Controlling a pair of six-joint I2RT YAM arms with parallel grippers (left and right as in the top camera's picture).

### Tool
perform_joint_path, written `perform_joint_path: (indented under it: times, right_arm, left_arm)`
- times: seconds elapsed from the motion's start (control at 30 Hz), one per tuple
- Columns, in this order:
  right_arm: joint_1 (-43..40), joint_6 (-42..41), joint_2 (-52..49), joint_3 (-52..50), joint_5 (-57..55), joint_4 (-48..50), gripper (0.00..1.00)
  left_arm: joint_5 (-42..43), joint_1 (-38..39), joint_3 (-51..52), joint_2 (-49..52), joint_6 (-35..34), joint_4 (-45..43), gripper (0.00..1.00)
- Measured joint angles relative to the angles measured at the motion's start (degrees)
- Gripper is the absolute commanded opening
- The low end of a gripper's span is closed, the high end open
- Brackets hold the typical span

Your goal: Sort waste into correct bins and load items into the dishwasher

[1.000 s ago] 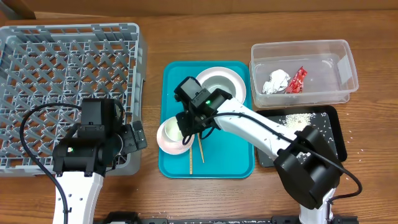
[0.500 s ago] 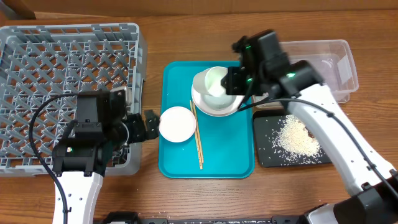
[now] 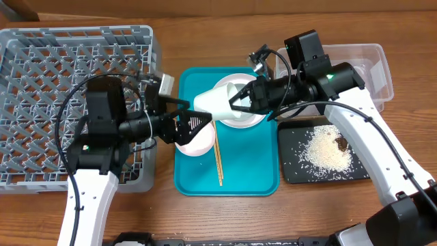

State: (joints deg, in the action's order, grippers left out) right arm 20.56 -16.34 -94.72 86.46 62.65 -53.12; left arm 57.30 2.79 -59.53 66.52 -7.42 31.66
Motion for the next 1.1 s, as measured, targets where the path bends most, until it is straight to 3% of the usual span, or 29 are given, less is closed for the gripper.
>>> perform_joint_path:
  times: [0.17,0.4,0.53,0.63,0.77,0.9,1.1]
  right_arm:
    - [-0.1,0.5,-0.1,0.0,6.1,0.0,0.04]
    - [0.1,0.9,-0.1,0.0,9.5,0.0,0.05]
    - [0.1,1.2,-0.1,0.0,10.1,0.0,0.06]
    - [0.0,1.4,-0.1,0.0,10.5,0.0,0.08]
    - [0.1,1.3,-0.1,0.0,10.7,0.0,0.17]
    - [0.2,1.7,-0.1,0.0,10.2,0.0,0.41]
    - [-0.6,1.4,-0.1,0.0,0.5,-3.5,0.46]
  left_arm:
    - [9.1,1.0,0.0,1.9,0.4,-6.7,0.96]
    - [16.4,1.7,-0.1,2.8,0.5,-11.2,0.75]
    - [17.6,1.7,-0.1,2.8,0.6,-11.1,0.56]
    - [18.0,1.7,-0.1,2.8,0.4,-11.1,0.55]
    - [18.1,1.7,-0.1,2.9,0.4,-11.1,0.44]
    - [17.3,1.7,-0.1,2.9,0.4,-11.0,0.39]
    - [9.6,1.7,-0.1,2.9,0.4,-4.5,0.26]
